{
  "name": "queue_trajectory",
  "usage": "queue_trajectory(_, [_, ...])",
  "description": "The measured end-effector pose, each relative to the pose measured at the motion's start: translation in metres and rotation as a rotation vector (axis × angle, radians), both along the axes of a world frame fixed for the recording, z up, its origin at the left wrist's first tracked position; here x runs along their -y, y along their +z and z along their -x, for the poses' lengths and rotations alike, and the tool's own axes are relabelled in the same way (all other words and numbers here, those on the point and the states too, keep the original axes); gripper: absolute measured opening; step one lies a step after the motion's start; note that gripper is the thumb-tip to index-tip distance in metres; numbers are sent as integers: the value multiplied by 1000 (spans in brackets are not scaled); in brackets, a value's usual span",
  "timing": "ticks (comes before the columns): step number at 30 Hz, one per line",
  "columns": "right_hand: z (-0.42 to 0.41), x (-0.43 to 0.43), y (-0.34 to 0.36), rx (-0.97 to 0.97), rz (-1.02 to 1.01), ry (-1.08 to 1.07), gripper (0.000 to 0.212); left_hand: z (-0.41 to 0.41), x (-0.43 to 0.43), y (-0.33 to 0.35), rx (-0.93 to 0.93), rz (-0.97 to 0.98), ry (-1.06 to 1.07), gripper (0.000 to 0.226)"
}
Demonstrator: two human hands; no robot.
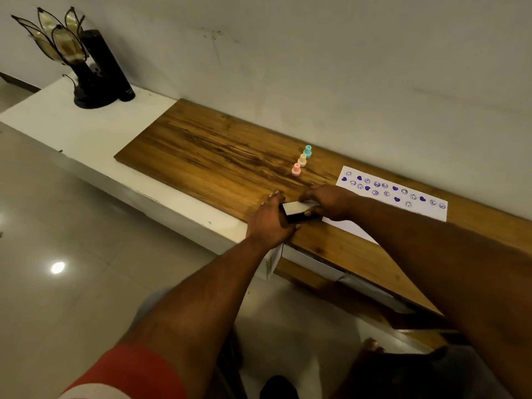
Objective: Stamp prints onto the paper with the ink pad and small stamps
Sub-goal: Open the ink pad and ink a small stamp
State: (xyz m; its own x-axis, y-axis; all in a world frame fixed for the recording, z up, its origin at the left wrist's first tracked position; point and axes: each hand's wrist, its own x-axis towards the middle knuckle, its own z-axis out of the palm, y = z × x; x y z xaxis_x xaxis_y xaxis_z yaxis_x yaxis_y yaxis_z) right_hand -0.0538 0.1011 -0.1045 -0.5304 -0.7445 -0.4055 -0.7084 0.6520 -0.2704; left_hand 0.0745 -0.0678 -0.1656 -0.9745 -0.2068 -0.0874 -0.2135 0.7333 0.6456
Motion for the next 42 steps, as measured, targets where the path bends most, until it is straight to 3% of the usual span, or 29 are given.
queue_trajectory(6, [17, 10, 4, 71, 39, -46, 29, -1, 1, -4, -33, -20, 20, 99])
queue_trajectory(20, [25, 23, -22, 35, 327, -300, 40, 0, 0, -10, -129, -88, 9, 97])
queue_trajectory(33, [22, 16, -37, 19, 407, -381, 37, 0, 0, -5, -146, -86, -4, 97])
queue_trajectory(42, [30, 26, -20, -365, 459, -565, 31, 2, -1, -5, -144, -76, 6, 93])
